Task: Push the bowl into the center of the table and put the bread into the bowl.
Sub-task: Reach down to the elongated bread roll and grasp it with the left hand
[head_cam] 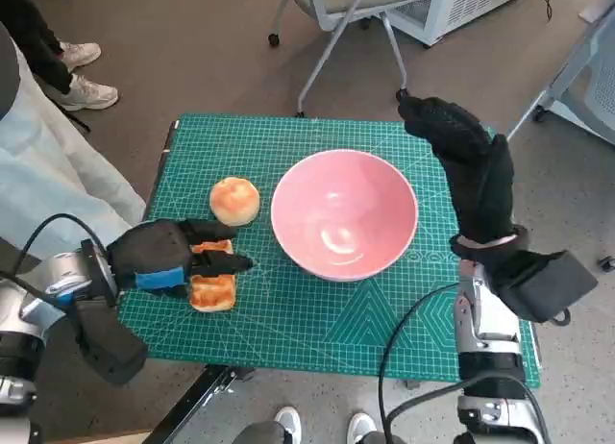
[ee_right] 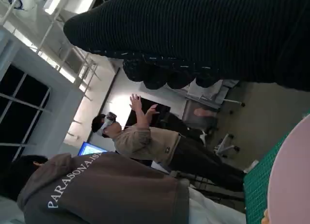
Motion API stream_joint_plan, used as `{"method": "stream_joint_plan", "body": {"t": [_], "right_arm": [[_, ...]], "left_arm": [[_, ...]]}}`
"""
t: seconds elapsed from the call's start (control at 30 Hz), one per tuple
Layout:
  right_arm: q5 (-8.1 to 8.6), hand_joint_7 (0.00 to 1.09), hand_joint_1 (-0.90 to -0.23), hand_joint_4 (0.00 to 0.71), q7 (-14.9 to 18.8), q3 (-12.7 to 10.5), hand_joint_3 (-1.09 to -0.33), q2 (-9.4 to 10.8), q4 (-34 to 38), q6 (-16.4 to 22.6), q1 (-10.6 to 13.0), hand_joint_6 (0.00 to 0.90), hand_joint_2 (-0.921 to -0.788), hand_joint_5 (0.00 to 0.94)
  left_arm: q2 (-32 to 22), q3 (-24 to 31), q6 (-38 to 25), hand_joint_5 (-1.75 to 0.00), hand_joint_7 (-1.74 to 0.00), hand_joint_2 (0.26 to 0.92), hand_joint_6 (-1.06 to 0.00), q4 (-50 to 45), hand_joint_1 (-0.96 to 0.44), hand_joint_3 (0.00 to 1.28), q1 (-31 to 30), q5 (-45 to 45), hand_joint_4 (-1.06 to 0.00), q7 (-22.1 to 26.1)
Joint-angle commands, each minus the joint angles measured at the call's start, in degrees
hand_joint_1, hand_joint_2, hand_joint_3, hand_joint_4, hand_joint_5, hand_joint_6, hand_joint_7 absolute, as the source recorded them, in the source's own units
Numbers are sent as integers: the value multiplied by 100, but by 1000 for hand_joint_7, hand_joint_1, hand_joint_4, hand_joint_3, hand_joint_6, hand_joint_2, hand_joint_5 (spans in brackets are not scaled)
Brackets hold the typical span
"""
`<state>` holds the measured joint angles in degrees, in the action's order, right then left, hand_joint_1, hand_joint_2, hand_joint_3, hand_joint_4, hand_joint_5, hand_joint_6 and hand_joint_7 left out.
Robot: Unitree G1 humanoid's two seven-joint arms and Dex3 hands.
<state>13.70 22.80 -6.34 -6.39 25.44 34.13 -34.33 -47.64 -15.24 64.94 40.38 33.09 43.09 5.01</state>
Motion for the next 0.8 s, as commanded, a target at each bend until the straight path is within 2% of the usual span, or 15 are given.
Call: {"method": "stream_joint_plan", "body": {"t": [0.03,0.33,0.57,0.7,0.77,0.8], "right_arm": [[28,576,-691,207,28,-7,-748,5,78,-76,163,68,-921,3],[18,574,-692,209,12,-8,-746,37,155,-54,151,70,-921,3],[33,571,-692,209,28,1,-744,81,205,-30,141,72,-921,3],[46,568,-697,210,51,-2,-741,89,243,5,130,75,-921,3],[44,567,-693,211,50,-2,-739,95,259,21,123,76,-921,3],[38,566,-692,211,45,-1,-739,97,266,30,120,76,-921,3]], "left_arm": [[-13,-138,69,-2,-5,732,-524,63,-138,10,100,128,-397,-184],[19,-333,153,-2,-6,737,-528,202,-139,7,163,221,-400,-370],[139,-547,175,-4,-2,743,-522,478,-94,6,254,187,-404,-302],[214,-682,184,-29,-21,763,-564,733,-41,13,338,91,-475,-158],[238,-740,171,-34,-34,792,-613,865,-20,18,383,-25,-546,17],[244,-761,164,-46,-52,828,-668,915,-4,26,401,-82,-616,102]]}}
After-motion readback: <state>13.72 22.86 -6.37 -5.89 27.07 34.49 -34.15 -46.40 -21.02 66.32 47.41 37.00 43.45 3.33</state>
